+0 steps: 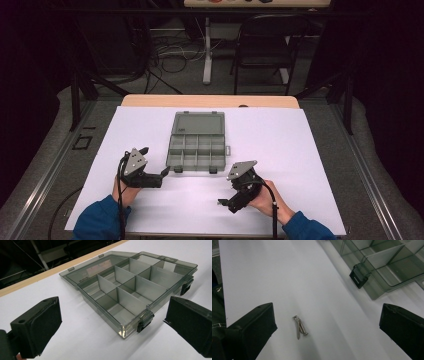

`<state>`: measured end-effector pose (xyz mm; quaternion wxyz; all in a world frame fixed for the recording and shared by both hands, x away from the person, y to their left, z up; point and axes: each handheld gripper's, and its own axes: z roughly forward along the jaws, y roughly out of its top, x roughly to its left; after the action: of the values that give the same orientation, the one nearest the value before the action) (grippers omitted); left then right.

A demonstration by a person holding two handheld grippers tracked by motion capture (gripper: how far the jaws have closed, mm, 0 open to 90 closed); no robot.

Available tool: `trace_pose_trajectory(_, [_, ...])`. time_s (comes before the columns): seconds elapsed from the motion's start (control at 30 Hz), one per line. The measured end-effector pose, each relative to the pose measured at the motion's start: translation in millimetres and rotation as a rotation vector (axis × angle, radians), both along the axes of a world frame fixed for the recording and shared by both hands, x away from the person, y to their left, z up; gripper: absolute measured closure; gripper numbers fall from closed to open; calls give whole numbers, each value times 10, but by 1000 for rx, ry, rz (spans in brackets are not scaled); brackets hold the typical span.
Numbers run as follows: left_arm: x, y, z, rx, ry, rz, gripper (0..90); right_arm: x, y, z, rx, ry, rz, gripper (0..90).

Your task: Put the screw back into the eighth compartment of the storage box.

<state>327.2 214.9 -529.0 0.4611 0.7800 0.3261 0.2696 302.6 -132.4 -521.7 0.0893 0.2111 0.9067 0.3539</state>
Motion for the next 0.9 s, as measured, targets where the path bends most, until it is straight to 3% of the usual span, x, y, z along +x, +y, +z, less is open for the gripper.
trace_pose_trajectory(0.2, [-3,0,1,3,3,-4,0,-79,60,-41,-24,15,26,170])
trace_pose_trajectory(0.47, [-5,2,4,5,1,-3,0,-148,76,-89,-41,27,27,473])
trace_pose_trajectory(0.9, [2,-13,-9,5,5,-2,0,-211,175,-151,-77,26,63,740])
